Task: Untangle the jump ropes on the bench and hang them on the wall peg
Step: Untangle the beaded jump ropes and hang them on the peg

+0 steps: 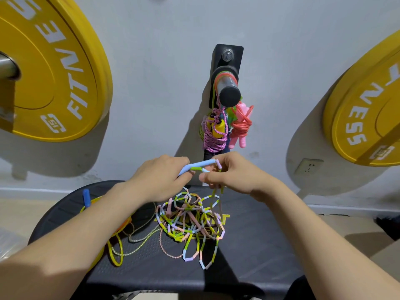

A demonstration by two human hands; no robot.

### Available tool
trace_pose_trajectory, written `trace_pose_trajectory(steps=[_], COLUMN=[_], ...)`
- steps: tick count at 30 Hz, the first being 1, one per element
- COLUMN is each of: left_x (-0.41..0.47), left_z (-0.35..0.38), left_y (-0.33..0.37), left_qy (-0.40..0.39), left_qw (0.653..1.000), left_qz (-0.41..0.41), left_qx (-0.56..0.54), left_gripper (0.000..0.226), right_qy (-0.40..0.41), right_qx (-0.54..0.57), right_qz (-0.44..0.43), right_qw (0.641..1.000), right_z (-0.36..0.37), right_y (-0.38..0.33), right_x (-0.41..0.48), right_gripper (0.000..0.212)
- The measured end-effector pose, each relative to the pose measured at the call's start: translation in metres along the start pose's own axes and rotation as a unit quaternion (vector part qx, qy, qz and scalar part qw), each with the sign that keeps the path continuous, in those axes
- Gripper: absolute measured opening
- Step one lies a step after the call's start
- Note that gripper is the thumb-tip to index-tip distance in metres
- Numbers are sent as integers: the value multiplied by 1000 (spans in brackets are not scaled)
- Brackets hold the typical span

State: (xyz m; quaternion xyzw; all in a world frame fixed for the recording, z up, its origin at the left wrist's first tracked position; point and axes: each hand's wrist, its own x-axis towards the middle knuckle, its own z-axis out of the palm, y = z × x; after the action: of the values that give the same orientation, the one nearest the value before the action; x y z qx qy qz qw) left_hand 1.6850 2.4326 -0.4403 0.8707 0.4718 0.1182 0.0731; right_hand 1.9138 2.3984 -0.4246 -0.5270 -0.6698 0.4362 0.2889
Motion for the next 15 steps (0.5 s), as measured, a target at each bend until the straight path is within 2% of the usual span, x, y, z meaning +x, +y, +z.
trace_pose_trajectory(steps=[1, 3, 8, 10, 13, 15], left_x=[0, 0, 2, 1, 0, 0], left_z=[0, 0, -2, -2, -3, -3], left_y=[0, 0, -4, -6, -10, -13], left_qy=[-4, -10, -41, -74, -119, -144], left_qw=[1000, 1000, 995, 990, 968, 943], left_qz=[-3, -9, -2, 3, -2, -14], left_qx=[3, -2, -90, -124, -220, -298], left_gripper=[30, 32, 45, 48, 40, 36], right_qy=[-6, -12, 40, 32, 23, 26], right_qx=[19, 50, -20, -2, 35, 46], right_qz=[-10, -15, -12, 3, 3, -4], right_qw=[1000, 999, 999, 999, 999, 999], right_z=[0, 2, -2, -4, -4, -4], right_y=[-1, -2, -2, 0, -1, -2], right_x=[0, 1, 5, 4, 4, 4], right_gripper=[8, 8, 21, 22, 16, 23])
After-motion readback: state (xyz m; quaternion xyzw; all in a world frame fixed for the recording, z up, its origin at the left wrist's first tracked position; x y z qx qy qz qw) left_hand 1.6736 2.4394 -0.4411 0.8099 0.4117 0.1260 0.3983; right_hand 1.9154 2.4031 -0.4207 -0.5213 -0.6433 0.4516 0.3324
